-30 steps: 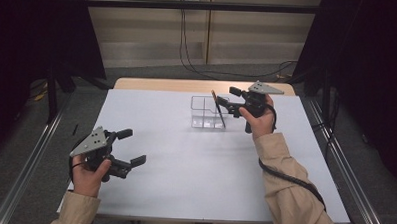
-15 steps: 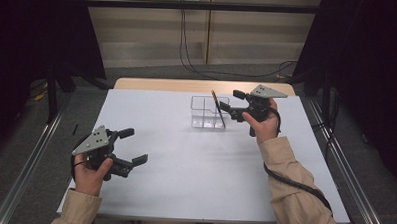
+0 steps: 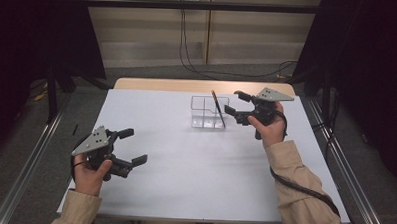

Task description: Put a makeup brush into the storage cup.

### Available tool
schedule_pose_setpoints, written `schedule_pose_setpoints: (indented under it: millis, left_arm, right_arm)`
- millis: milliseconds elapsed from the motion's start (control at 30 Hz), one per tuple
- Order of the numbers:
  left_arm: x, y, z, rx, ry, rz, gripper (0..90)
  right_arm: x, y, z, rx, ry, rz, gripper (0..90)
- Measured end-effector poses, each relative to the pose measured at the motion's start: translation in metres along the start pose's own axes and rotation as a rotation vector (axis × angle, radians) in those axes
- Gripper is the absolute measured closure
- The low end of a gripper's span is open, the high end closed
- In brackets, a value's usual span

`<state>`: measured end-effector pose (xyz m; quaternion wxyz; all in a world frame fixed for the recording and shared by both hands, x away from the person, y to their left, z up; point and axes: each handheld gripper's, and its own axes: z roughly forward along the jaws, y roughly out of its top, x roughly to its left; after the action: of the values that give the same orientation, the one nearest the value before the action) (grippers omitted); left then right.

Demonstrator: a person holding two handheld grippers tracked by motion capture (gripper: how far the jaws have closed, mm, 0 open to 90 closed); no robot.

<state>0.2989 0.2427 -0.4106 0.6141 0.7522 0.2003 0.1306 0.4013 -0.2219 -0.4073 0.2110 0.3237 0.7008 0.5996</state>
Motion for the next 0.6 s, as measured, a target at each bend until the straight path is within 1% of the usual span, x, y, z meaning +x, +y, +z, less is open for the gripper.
schedule_pose_setpoints:
  millis: [67,267,600]
  left_arm:
    - [0.000,0.000,0.000,0.000,-0.001,0.001,0.0]
    - [0.000,0.000,0.000,0.001,-0.003,0.003,0.0]
    - [-0.001,0.000,0.001,0.001,-0.007,0.002,0.0]
  right_arm:
    - [0.000,0.000,-0.003,-0.007,0.001,0.004,15.3]
    - [0.001,-0.002,-0.010,0.002,-0.001,-0.007,13.6]
    - [-0.001,-0.008,-0.025,0.011,-0.007,-0.009,10.2]
